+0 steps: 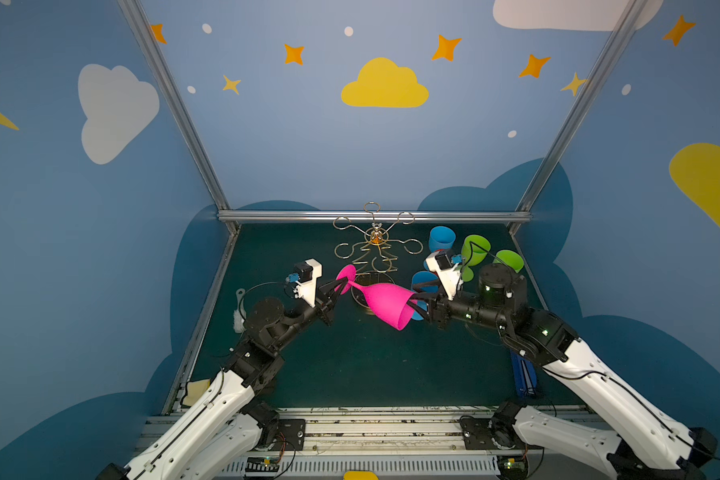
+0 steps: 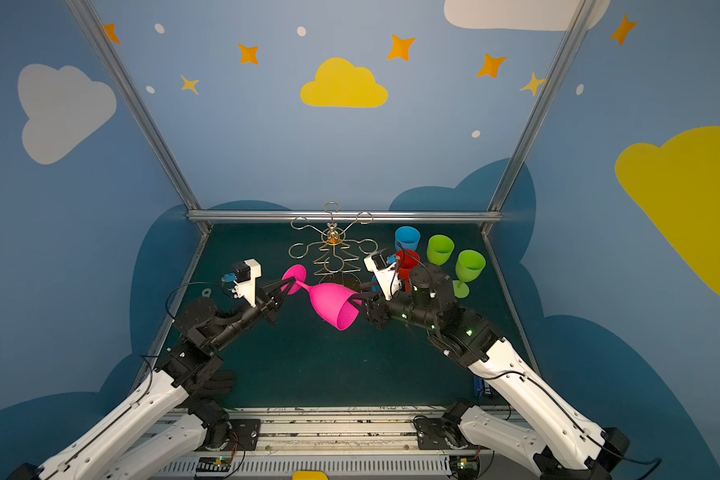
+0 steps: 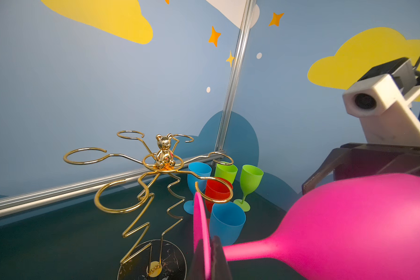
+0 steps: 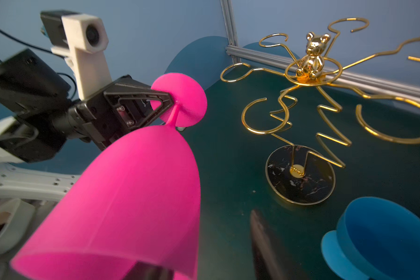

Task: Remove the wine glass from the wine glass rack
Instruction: 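Open the left gripper to release the pink glass's foot and draw back, then lower the pink glass upright onto the table with the right gripper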

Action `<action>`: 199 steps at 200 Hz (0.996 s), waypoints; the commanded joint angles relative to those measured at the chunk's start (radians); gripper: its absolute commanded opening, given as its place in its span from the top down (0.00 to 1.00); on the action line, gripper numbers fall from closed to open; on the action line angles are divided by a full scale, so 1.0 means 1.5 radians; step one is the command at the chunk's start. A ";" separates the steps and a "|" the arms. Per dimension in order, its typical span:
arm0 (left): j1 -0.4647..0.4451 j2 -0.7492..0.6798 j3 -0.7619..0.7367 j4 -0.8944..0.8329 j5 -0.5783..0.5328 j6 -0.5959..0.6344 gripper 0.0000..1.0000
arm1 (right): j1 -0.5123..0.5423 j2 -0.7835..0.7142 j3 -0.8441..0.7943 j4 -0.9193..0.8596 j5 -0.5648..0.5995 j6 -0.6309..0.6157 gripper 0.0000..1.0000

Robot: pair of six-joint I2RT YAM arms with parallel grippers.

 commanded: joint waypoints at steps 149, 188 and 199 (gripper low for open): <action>0.016 -0.163 -0.103 0.001 -0.271 0.023 0.00 | 0.005 -0.061 0.093 -0.183 0.109 -0.092 1.00; 0.042 -0.252 -0.164 0.007 -0.375 0.016 0.00 | 0.015 -0.061 0.105 -0.301 0.120 -0.102 1.00; 0.050 -0.271 -0.172 -0.002 -0.386 0.013 0.00 | 0.020 -0.059 0.100 -0.335 0.131 -0.098 1.00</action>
